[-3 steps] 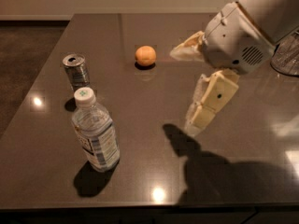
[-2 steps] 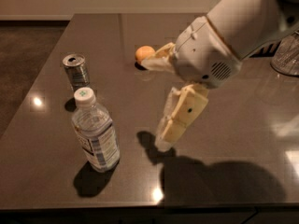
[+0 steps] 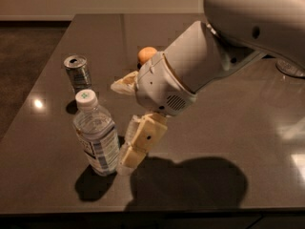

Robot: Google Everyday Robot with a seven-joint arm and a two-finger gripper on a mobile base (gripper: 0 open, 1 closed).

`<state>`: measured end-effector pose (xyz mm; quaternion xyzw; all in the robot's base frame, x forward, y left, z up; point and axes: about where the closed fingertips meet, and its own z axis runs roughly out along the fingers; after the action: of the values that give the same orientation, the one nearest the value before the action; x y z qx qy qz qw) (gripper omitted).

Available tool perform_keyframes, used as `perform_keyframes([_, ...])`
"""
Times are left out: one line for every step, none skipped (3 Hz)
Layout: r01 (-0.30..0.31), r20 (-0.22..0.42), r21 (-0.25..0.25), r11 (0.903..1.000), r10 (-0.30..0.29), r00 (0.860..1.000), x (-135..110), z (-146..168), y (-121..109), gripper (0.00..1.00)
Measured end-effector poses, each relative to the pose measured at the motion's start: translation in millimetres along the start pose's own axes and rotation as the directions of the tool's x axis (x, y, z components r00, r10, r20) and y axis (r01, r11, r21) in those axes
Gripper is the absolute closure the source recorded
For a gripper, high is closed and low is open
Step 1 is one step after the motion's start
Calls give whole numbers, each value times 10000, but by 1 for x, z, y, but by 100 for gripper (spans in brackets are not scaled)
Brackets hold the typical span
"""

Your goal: Knock blue plastic bottle over

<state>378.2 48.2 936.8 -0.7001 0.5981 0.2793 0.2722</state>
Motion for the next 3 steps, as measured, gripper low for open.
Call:
perform_keyframes([-23, 263, -121, 9999, 26, 9997, -5, 14, 3, 0])
perform_keyframes([119, 621, -169, 9998, -108, 9980, -19, 19, 5, 16])
perform_keyframes([75, 929, -301, 9995, -47, 9957, -28, 22, 6, 40])
